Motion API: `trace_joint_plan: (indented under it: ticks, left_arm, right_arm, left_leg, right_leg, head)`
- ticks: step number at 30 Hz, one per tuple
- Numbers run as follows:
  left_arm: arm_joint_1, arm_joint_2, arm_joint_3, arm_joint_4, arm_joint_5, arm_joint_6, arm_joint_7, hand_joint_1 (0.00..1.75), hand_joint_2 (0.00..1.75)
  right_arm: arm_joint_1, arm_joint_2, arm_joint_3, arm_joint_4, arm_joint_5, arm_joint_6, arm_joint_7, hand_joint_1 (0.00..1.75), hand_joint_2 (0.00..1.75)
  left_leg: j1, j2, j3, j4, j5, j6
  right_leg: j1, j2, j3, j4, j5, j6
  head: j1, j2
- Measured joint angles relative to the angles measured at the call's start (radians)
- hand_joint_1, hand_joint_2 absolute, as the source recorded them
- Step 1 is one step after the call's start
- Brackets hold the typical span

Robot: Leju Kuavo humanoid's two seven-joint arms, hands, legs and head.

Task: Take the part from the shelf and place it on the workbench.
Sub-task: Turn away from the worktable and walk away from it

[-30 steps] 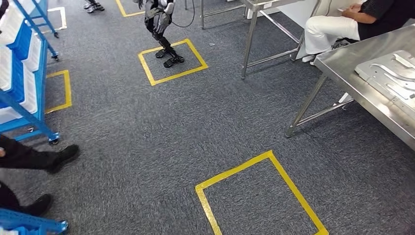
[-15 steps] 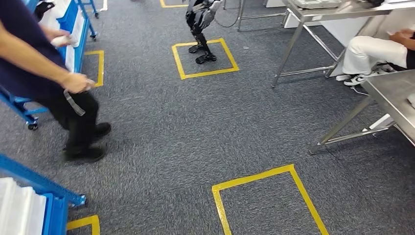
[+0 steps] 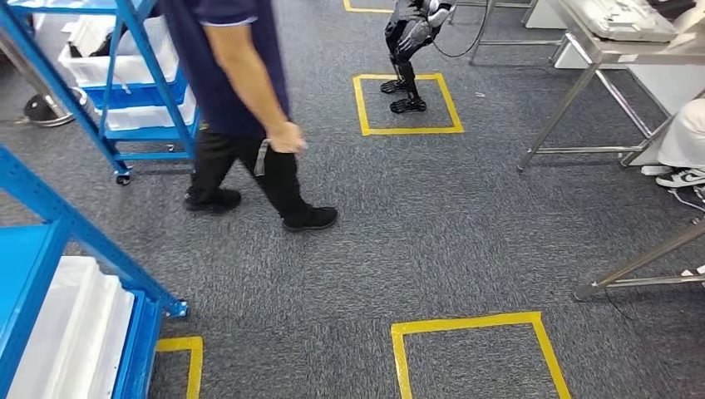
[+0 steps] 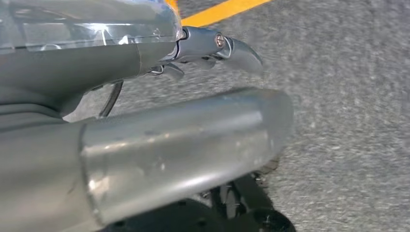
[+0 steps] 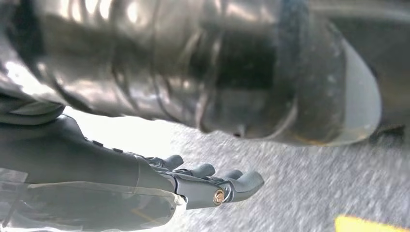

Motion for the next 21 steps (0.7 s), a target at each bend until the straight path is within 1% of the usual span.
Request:
trace_joint_plan:
  ticks: [1, 2, 3, 4, 5, 6, 7, 8, 9, 10, 11, 12, 13, 14, 15, 16, 17, 18, 19, 20, 21]
  left_arm:
    - [0.000, 0.002, 0.000, 0.000, 0.000, 0.002, 0.000, 0.00, 0.00]
    - [-0.001, 0.004, 0.000, 0.000, 0.001, 0.003, 0.000, 0.00, 0.00]
    - [-0.002, 0.005, 0.000, 0.000, 0.002, 0.004, 0.000, 0.00, 0.00]
    - [-0.004, 0.007, 0.000, 0.000, 0.003, 0.005, 0.000, 0.00, 0.00]
    - [-0.004, 0.009, 0.000, 0.000, 0.003, 0.006, 0.000, 0.00, 0.00]
    - [-0.004, 0.010, 0.000, 0.000, 0.003, 0.007, 0.001, 0.00, 0.00]
    - [-0.002, 0.012, 0.000, 0.000, 0.003, 0.009, 0.002, 0.00, 0.00]
    - [-0.002, 0.013, 0.000, 0.000, 0.003, 0.010, 0.003, 0.00, 0.00]
    - [-0.002, 0.010, 0.000, 0.001, 0.003, 0.011, 0.005, 0.00, 0.00]
    - [-0.005, 0.009, 0.000, 0.001, 0.002, 0.013, 0.006, 0.00, 0.00]
    - [-0.006, 0.008, 0.000, 0.002, 0.002, 0.013, 0.007, 0.00, 0.00]
    - [-0.008, 0.007, 0.000, 0.002, 0.001, 0.014, 0.007, 0.00, 0.00]
    - [-0.008, 0.010, 0.000, 0.001, 0.000, 0.014, 0.007, 0.00, 0.00]
    - [-0.007, 0.011, 0.000, 0.001, -0.001, 0.014, 0.008, 0.00, 0.00]
    - [-0.007, 0.012, 0.000, 0.001, -0.002, 0.014, 0.008, 0.00, 0.00]
    - [-0.007, 0.013, 0.000, 0.001, -0.002, 0.015, 0.008, 0.00, 0.00]
    - [-0.007, 0.014, 0.000, 0.001, -0.003, 0.016, 0.009, 0.00, 0.00]
    - [-0.008, 0.014, 0.000, 0.001, -0.003, 0.018, 0.009, 0.00, 0.00]
    - [-0.008, 0.015, 0.000, 0.001, -0.003, 0.020, 0.010, 0.00, 0.00]
    - [-0.008, 0.015, 0.000, 0.001, -0.003, 0.022, 0.011, 0.00, 0.00]
    - [-0.008, 0.016, 0.000, 0.001, -0.003, 0.026, 0.011, 0.00, 0.00]
  right_arm:
    - [0.001, 0.002, 0.000, 0.000, 0.000, 0.000, 0.000, 0.00, 0.00]
    - [0.003, 0.005, 0.000, 0.001, 0.000, 0.000, 0.000, 0.00, 0.00]
    - [0.005, 0.006, 0.000, 0.002, 0.000, 0.001, 0.000, 0.00, 0.00]
    - [0.006, 0.008, 0.000, 0.003, 0.000, 0.001, 0.000, 0.00, 0.00]
    - [0.006, 0.009, 0.000, 0.004, 0.000, 0.000, 0.000, 0.00, 0.00]
    - [0.006, 0.009, 0.000, 0.005, 0.000, 0.000, 0.000, 0.00, 0.00]
    - [0.006, 0.009, 0.000, 0.005, 0.001, 0.000, 0.000, 0.00, 0.00]
    - [0.006, 0.008, 0.000, 0.005, 0.001, -0.001, 0.000, 0.00, 0.00]
    - [0.006, 0.005, 0.000, 0.005, 0.001, -0.001, -0.001, 0.00, 0.00]
    - [0.006, 0.004, 0.000, 0.004, 0.002, -0.001, -0.001, 0.00, 0.00]
    - [0.005, 0.003, 0.000, 0.004, 0.002, 0.000, -0.001, 0.00, 0.00]
    - [0.003, 0.002, -0.001, 0.004, 0.003, 0.000, -0.002, 0.00, 0.00]
    - [0.000, 0.004, -0.001, 0.005, 0.003, 0.002, -0.002, 0.00, 0.00]
    - [-0.002, 0.004, -0.001, 0.005, 0.004, 0.002, -0.002, 0.00, 0.00]
    - [-0.002, 0.005, -0.001, 0.005, 0.004, 0.004, -0.002, 0.00, 0.00]
    - [-0.002, 0.007, -0.001, 0.006, 0.004, 0.006, -0.002, 0.00, 0.00]
    - [-0.001, 0.007, 0.000, 0.006, 0.004, 0.008, -0.003, 0.00, 0.00]
    - [0.000, 0.008, 0.000, 0.006, 0.004, 0.010, -0.004, 0.00, 0.00]
    - [0.000, 0.008, 0.000, 0.006, 0.005, 0.012, -0.006, 0.00, 0.00]
    - [-0.001, 0.008, 0.000, 0.006, 0.006, 0.013, -0.008, 0.00, 0.00]
    - [-0.002, 0.008, 0.000, 0.006, 0.007, 0.014, -0.009, 0.00, 0.00]
  left_leg:
    - [-0.005, 0.029, -0.012, 0.023, -0.016, -0.002]
    - [-0.005, 0.061, -0.035, 0.066, -0.040, -0.006]
    - [-0.002, 0.081, -0.063, 0.118, -0.065, -0.016]
    - [0.004, 0.092, -0.089, 0.165, -0.080, -0.026]
    - [0.011, 0.099, -0.103, 0.189, -0.081, -0.037]
    - [0.020, 0.105, -0.100, 0.182, -0.066, -0.051]
    - [0.030, 0.115, -0.080, 0.143, -0.039, -0.066]
    - [0.037, 0.130, -0.056, 0.099, -0.017, -0.079]
    - [0.042, 0.152, -0.039, 0.065, -0.002, -0.091]
    - [0.044, 0.166, -0.032, 0.051, 0.001, -0.089]
    - [0.042, 0.174, -0.036, 0.057, -0.006, -0.077]
    - [0.040, 0.173, -0.042, 0.065, -0.010, -0.061]
    - [0.037, 0.161, -0.046, 0.068, -0.013, -0.042]
    - [0.035, 0.152, -0.048, 0.068, -0.012, -0.031]
    - [0.033, 0.143, -0.051, 0.067, -0.009, -0.023]
    - [0.029, 0.134, -0.053, 0.065, -0.006, -0.016]
    - [0.025, 0.125, -0.056, 0.064, -0.002, -0.010]
    - [0.020, 0.115, -0.060, 0.063, 0.001, -0.005]
    - [0.014, 0.103, -0.064, 0.062, 0.004, 0.000]
    - [0.010, 0.090, -0.067, 0.062, 0.006, 0.003]
    - [0.006, 0.075, -0.068, 0.062, 0.008, 0.005]
  right_leg:
    - [-0.007, -0.017, 0.022, -0.040, 0.009, -0.001]
    - [-0.014, -0.033, 0.035, -0.062, 0.012, 0.006]
    - [-0.020, -0.048, 0.038, -0.065, 0.012, 0.013]
    - [-0.026, -0.065, 0.037, -0.060, 0.006, 0.026]
    - [-0.034, -0.081, 0.036, -0.050, -0.004, 0.041]
    - [-0.043, -0.097, 0.033, -0.035, -0.016, 0.059]
    - [-0.052, -0.111, 0.029, -0.015, -0.031, 0.078]
    - [-0.061, -0.124, 0.024, 0.009, -0.048, 0.096]
    - [-0.064, -0.134, 0.017, 0.035, -0.067, 0.114]
    - [-0.067, -0.142, 0.011, 0.059, -0.087, 0.127]
    - [-0.065, -0.149, 0.008, 0.076, -0.104, 0.137]
    - [-0.063, -0.155, 0.007, 0.086, -0.116, 0.142]
    - [-0.066, -0.161, 0.008, 0.091, -0.122, 0.145]
    - [-0.068, -0.159, 0.010, 0.095, -0.128, 0.147]
    - [-0.071, -0.143, 0.006, 0.107, -0.142, 0.149]
    - [-0.074, -0.119, -0.006, 0.136, -0.167, 0.149]
    - [-0.076, -0.091, -0.028, 0.187, -0.203, 0.147]
    - [-0.075, -0.068, -0.057, 0.251, -0.241, 0.142]
    - [-0.073, -0.057, -0.086, 0.315, -0.271, 0.135]
    - [-0.069, -0.051, -0.105, 0.359, -0.282, 0.127]
    - [-0.064, -0.048, -0.109, 0.368, -0.273, 0.119]
  head:
    - [-0.001, 0.000]
    - [-0.002, 0.000]
    - [-0.002, 0.000]
    - [-0.002, 0.000]
    - [-0.002, 0.000]
    - [-0.002, 0.000]
    - [-0.002, 0.000]
    - [-0.003, 0.000]
    - [-0.004, 0.000]
    - [-0.005, 0.000]
    - [-0.006, 0.000]
    - [-0.007, 0.000]
    - [-0.006, 0.000]
    - [-0.006, 0.000]
    - [-0.006, 0.000]
    - [-0.006, 0.000]
    - [-0.006, 0.000]
    - [-0.006, 0.000]
    - [-0.006, 0.000]
    - [-0.006, 0.000]
    - [-0.006, 0.000]
